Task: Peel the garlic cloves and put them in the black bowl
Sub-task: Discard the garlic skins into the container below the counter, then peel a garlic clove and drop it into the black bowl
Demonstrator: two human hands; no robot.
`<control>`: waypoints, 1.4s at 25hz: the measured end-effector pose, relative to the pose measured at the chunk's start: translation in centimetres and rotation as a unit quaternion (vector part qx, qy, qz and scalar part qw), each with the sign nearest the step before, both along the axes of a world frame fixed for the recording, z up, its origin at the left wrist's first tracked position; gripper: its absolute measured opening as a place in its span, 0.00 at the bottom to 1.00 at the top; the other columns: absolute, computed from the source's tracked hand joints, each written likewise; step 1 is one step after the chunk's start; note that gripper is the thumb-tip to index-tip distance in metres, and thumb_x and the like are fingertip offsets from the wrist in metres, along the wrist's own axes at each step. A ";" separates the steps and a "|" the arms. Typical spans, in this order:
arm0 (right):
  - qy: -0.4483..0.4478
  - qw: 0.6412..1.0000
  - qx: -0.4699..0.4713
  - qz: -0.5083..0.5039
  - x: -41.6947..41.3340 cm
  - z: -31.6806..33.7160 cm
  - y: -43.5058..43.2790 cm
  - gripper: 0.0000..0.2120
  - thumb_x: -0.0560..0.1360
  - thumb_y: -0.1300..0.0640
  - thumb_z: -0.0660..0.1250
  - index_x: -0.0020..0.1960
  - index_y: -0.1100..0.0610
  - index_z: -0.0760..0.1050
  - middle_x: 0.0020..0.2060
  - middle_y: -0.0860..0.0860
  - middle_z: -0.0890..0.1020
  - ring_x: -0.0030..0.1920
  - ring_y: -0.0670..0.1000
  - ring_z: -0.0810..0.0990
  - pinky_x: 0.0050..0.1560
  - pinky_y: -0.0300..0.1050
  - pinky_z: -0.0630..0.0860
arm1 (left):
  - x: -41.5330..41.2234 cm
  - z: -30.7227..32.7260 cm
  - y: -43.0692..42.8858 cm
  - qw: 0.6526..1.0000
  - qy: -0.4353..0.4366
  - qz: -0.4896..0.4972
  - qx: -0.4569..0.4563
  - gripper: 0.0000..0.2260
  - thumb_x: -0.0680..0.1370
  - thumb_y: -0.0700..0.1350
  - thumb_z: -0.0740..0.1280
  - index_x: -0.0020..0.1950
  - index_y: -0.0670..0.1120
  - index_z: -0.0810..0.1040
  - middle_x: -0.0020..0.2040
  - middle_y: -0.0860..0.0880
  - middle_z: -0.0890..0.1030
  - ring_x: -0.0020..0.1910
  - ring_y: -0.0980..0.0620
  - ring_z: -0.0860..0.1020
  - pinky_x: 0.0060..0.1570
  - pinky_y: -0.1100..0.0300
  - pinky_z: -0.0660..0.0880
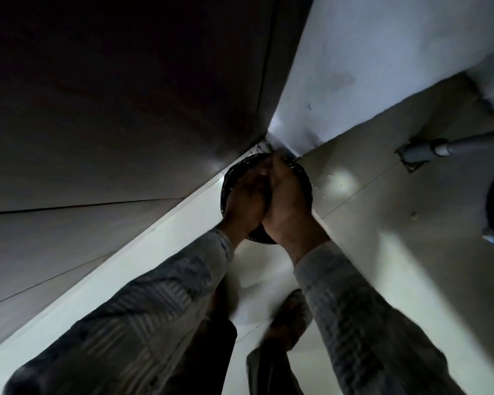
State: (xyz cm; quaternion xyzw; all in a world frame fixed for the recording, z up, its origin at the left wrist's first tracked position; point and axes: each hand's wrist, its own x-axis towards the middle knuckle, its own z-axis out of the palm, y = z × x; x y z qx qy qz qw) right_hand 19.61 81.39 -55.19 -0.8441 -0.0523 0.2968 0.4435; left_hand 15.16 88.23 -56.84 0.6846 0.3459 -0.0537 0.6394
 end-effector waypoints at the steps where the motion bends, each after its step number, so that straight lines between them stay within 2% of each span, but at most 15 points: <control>1: -0.069 0.997 -0.008 0.021 -0.5 0.8 -0.1 0.14 0.83 0.42 0.60 0.60 0.44 0.81 0.60 0.46 0.84 0.66 0.49 0.80 0.69 0.50 0.74 | 1.1 1.2 0.0 0.995 0.042 0.049 -0.081 0.17 0.84 0.54 0.59 0.67 0.51 0.80 0.58 0.51 0.84 0.59 0.51 0.80 0.62 0.51 0.76; 3: -0.135 0.987 -0.017 0.086 -1.2 -0.3 -0.3 0.15 0.86 0.47 0.55 0.69 0.40 0.73 0.66 0.38 0.78 0.69 0.40 0.75 0.70 0.38 0.70 | 2.7 4.1 -0.1 0.953 0.113 0.116 -0.255 0.26 0.83 0.64 0.56 0.71 0.48 0.76 0.48 0.52 0.82 0.47 0.52 0.80 0.50 0.56 0.78; 4: -0.121 0.986 -0.060 0.097 -1.4 -1.1 -1.2 0.16 0.86 0.50 0.55 0.72 0.44 0.70 0.66 0.39 0.76 0.67 0.38 0.75 0.66 0.31 0.71 | 2.7 5.6 -0.1 0.934 0.127 0.127 -0.308 0.30 0.83 0.67 0.53 0.72 0.47 0.76 0.47 0.52 0.82 0.47 0.53 0.81 0.51 0.56 0.78; 5: -0.075 0.987 -0.104 0.101 -1.1 -1.0 -2.1 0.16 0.87 0.53 0.56 0.73 0.50 0.70 0.65 0.44 0.77 0.64 0.40 0.77 0.58 0.26 0.72 | 2.1 6.3 -0.1 0.937 0.128 0.119 -0.304 0.31 0.83 0.68 0.51 0.70 0.47 0.79 0.48 0.52 0.84 0.49 0.52 0.82 0.54 0.55 0.78; 6: -0.001 0.987 -0.129 0.093 -0.3 -1.1 -2.6 0.18 0.86 0.56 0.58 0.75 0.55 0.69 0.67 0.50 0.77 0.66 0.46 0.78 0.57 0.29 0.74 | 1.2 7.6 -0.2 0.941 0.116 0.117 -0.295 0.30 0.84 0.66 0.50 0.67 0.48 0.81 0.49 0.53 0.86 0.51 0.53 0.83 0.55 0.56 0.79; 8: 0.096 0.984 -0.117 0.093 0.8 0.5 -3.2 0.23 0.82 0.60 0.64 0.77 0.57 0.68 0.73 0.56 0.74 0.73 0.55 0.72 0.71 0.42 0.69 | -0.9 9.6 -0.2 0.952 0.101 0.134 -0.255 0.20 0.86 0.56 0.54 0.67 0.48 0.81 0.52 0.53 0.87 0.49 0.56 0.83 0.48 0.62 0.79; 10: 0.078 0.985 -0.113 0.101 1.3 4.3 -3.5 0.29 0.77 0.61 0.68 0.77 0.55 0.69 0.74 0.55 0.73 0.75 0.56 0.70 0.76 0.50 0.65 | -2.6 12.2 1.1 0.975 0.086 0.146 -0.143 0.14 0.85 0.44 0.61 0.68 0.47 0.79 0.60 0.51 0.84 0.50 0.59 0.81 0.48 0.68 0.76; 12: 0.062 0.986 -0.116 0.104 1.1 10.1 -4.0 0.33 0.74 0.64 0.69 0.78 0.54 0.67 0.75 0.56 0.71 0.76 0.56 0.68 0.77 0.50 0.63 | -4.0 15.8 1.9 0.992 0.093 0.084 -0.037 0.22 0.77 0.37 0.66 0.70 0.52 0.76 0.65 0.53 0.79 0.58 0.58 0.77 0.57 0.69 0.73; 14: 0.046 0.987 -0.104 0.116 -0.1 16.0 -5.3 0.37 0.72 0.66 0.68 0.79 0.53 0.65 0.76 0.56 0.69 0.77 0.56 0.66 0.77 0.49 0.63 | -5.3 20.4 1.9 0.994 0.103 -0.004 0.031 0.32 0.69 0.40 0.64 0.70 0.62 0.73 0.70 0.55 0.74 0.68 0.52 0.73 0.69 0.57 0.71; 16: 0.005 0.984 -0.092 0.150 -1.7 22.4 -7.1 0.41 0.69 0.66 0.69 0.80 0.56 0.64 0.76 0.58 0.69 0.76 0.58 0.66 0.77 0.50 0.63 | -5.8 26.7 1.5 0.991 0.087 -0.077 0.072 0.35 0.67 0.40 0.61 0.74 0.61 0.71 0.70 0.54 0.72 0.72 0.51 0.69 0.73 0.57 0.66; 18: -0.025 0.980 -0.087 0.178 -2.8 28.6 -8.7 0.43 0.66 0.64 0.71 0.80 0.58 0.63 0.75 0.61 0.69 0.76 0.60 0.67 0.77 0.52 0.64 | -5.5 33.8 0.8 0.976 0.080 -0.152 0.137 0.36 0.70 0.36 0.64 0.78 0.53 0.69 0.72 0.49 0.72 0.73 0.51 0.67 0.69 0.68 0.59; 21: -0.078 0.976 -0.086 0.183 -4.3 37.3 -10.6 0.45 0.66 0.61 0.74 0.80 0.58 0.62 0.74 0.60 0.70 0.75 0.59 0.68 0.76 0.53 0.66 | -5.5 42.0 0.1 0.944 0.051 -0.241 0.220 0.38 0.70 0.35 0.68 0.79 0.52 0.66 0.75 0.47 0.70 0.75 0.49 0.66 0.68 0.70 0.57; 27: -0.178 0.973 -0.084 0.118 -5.4 51.3 -14.7 0.46 0.68 0.50 0.76 0.81 0.54 0.60 0.77 0.57 0.69 0.75 0.60 0.68 0.74 0.59 0.68 | -5.1 54.3 -1.2 0.879 -0.048 -0.372 0.294 0.40 0.67 0.45 0.68 0.80 0.56 0.62 0.77 0.48 0.68 0.75 0.46 0.68 0.71 0.53 0.70; 30: -0.206 0.972 -0.103 0.057 -6.7 56.1 -17.0 0.49 0.65 0.39 0.71 0.81 0.55 0.61 0.74 0.59 0.71 0.71 0.62 0.72 0.70 0.58 0.72 | -4.2 58.1 -2.0 0.841 -0.101 -0.428 0.317 0.44 0.67 0.47 0.74 0.81 0.56 0.59 0.78 0.47 0.66 0.75 0.45 0.67 0.71 0.50 0.71; 35: -0.225 0.953 -0.175 -0.106 -12.4 61.8 -22.3 0.50 0.64 0.42 0.76 0.82 0.47 0.58 0.76 0.55 0.69 0.74 0.59 0.69 0.71 0.59 0.70 | -3.7 63.0 -7.5 0.762 -0.198 -0.542 0.293 0.49 0.66 0.49 0.78 0.81 0.59 0.56 0.79 0.48 0.63 0.76 0.44 0.66 0.71 0.49 0.70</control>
